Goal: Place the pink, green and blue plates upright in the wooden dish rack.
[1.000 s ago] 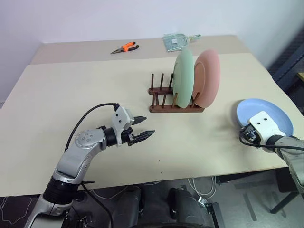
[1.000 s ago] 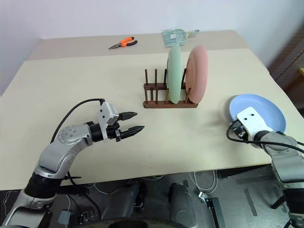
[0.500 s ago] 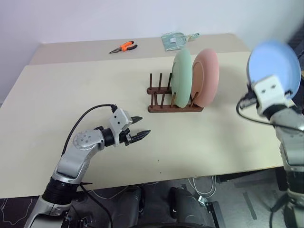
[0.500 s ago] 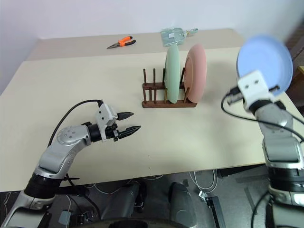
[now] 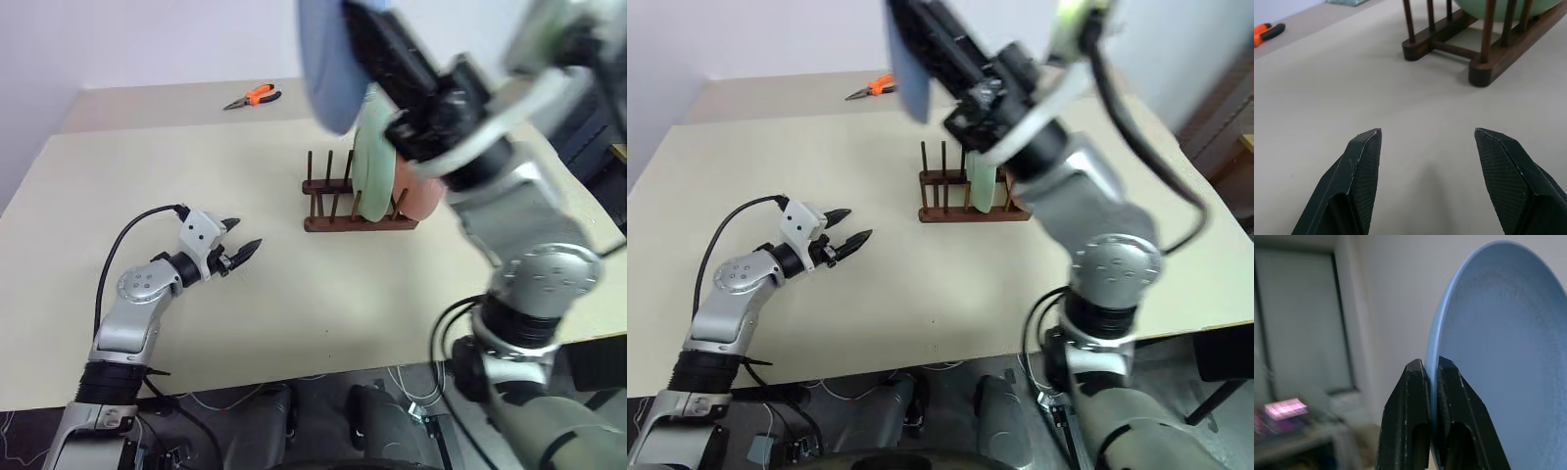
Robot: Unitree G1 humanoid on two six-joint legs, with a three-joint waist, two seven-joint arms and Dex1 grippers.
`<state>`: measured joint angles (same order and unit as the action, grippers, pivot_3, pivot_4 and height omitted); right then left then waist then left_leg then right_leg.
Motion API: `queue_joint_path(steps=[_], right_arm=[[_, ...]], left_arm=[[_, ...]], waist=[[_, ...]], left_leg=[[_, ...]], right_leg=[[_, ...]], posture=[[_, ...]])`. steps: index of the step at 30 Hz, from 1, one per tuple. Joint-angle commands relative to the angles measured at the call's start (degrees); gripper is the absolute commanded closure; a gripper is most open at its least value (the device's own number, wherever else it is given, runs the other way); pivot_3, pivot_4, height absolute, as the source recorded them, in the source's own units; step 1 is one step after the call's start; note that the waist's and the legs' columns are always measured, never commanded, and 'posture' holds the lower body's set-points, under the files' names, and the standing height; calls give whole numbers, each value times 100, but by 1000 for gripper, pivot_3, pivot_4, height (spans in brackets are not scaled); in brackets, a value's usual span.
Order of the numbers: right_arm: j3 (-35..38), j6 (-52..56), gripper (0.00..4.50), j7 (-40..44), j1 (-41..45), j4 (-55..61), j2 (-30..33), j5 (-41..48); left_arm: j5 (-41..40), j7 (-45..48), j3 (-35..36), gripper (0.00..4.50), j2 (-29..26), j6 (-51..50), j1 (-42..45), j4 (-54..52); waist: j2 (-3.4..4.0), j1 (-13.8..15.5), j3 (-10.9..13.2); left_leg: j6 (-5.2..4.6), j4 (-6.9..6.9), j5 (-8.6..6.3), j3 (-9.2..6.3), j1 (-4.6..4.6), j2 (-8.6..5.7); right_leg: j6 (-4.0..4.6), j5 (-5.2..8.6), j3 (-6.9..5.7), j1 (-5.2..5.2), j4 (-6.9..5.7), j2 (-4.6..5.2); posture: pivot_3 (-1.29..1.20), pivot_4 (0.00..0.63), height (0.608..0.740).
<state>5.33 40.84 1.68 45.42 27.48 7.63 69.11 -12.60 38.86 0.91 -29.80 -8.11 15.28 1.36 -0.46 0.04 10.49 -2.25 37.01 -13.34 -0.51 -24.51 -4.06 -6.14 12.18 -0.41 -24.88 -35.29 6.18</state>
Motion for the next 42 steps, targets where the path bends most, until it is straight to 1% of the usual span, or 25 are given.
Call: queue_joint_path(steps=[1, 3, 10, 14, 18, 21, 22, 23, 27, 29, 33, 36, 38, 41, 42], right_arm=[[-136, -10, 4455, -235, -201, -354, -126, -218], [-213, -29, 4455, -134, -269, -411, -91, -345], [-184, -46, 4455, -173, -378, -818, -102, -808], [-61, 64, 4455, -178, -347, -1137, -132, -771], [34, 307, 4455, -179, -199, -1734, -122, -752], [47, 412, 3493, -152, -143, -1907, -91, -872], [55, 433, 3098, -156, -127, -1934, -90, -897], [46, 437, 2516, -153, -112, -1940, -72, -968], [-282, 230, 532, 182, 36, -1786, 229, -1747], [-529, 137, 532, 513, 137, -1559, 501, -2141], [-700, 212, 532, 1035, 249, -1095, 1034, -2492], [-599, 348, 532, 1418, 133, -617, 1565, -2543], [-200, 438, 532, 1846, -197, -27, 2171, -2286], [851, 524, 532, 2439, -1079, 764, 3010, -1555], [1220, 580, 532, 2614, -1505, 850, 3324, -1507]], left_arm=[[15, -51, 123, 1392, -32, 67, -129, -308], [5, -70, 134, 1392, -33, 35, -190, -388], [-67, -92, 133, 1392, -20, -159, -354, -652], [-80, 28, 51, 1392, -52, -210, -410, -756], [-90, 52, 41, 1392, -21, -271, -409, -796], [-79, 71, 22, 1392, -16, -295, -415, -826], [-72, 78, 18, 1392, -17, -296, -416, -831], [-69, 80, 15, 1392, -16, -301, -422, -842], [-64, 74, -2, 1392, -4, -338, -473, -883], [-54, 78, -28, 1392, 4, -362, -502, -916], [-38, 62, -58, 1392, 27, -390, -519, -956], [-31, 39, -60, 1392, 38, -401, -524, -971], [-35, 23, -26, 1392, 17, -401, -537, -965], [-17, 66, 27, 1392, -68, -338, -576, -873], [-11, 85, 40, 1392, -96, -311, -570, -823]], waist=[[-1, 9, -1], [1, 15, 0], [1, -65, 0], [1, -88, 0], [1, -89, 0], [2, -88, 1], [2, -87, 1], [2, -87, 1], [2, -86, 1], [3, -84, 1], [3, -80, 2], [3, -61, 1], [1, -33, 2], [-1, 56, 1], [-1, 71, 1]], left_leg=[[-3, -1, 2, 0, 0, 0], [-3, -2, 2, 2, -1, -3], [-3, -2, 2, 11, -7, -3], [-4, -5, 3, 11, -7, -2], [-4, -4, 3, 11, -7, -1], [-4, -4, 3, 12, -7, -1], [-4, -4, 3, 12, -7, -1], [-4, -4, 3, 12, -7, -2], [-3, -4, 3, 12, -7, -2], [-3, -4, 3, 13, -7, -2], [-3, -4, 3, 13, -9, -2], [-3, -3, 3, 13, -9, -1], [-4, -2, 2, 13, -12, -2], [-13, -2, -3, 12, -20, -2], [-18, -1, -7, 15, -21, -3]], right_leg=[[-2, -1, -1, -12, -3, -1], [-13, -7, -2, -17, -2, 0], [-18, -10, 1, -29, -8, -1], [-19, -11, 1, -27, -11, -2], [-19, -11, 1, -20, -16, -3], [-19, -10, 2, -23, -15, -3], [-19, -10, 2, -23, -15, -3], [-19, -10, 2, -23, -15, -3], [-18, -10, 2, -30, -14, -2], [-18, -10, 1, -33, -14, -2], [-18, -10, 1, -33, -14, -2], [-18, -10, 0, -32, -6, 0], [-12, -7, -2, -30, 0, 4], [-6, -3, -5, -7, 18, 7], [-6, -2, -4, -5, 20, 10]], posture=[[0, 150, 719], [0, 150, 719], [0, 150, 719], [0, 150, 719], [0, 150, 719], [0, 150, 719], [0, 150, 719], [0, 150, 719], [0, 150, 719], [0, 150, 719], [0, 150, 719], [0, 150, 719], [0, 150, 719], [0, 150, 719], [0, 150, 719]])
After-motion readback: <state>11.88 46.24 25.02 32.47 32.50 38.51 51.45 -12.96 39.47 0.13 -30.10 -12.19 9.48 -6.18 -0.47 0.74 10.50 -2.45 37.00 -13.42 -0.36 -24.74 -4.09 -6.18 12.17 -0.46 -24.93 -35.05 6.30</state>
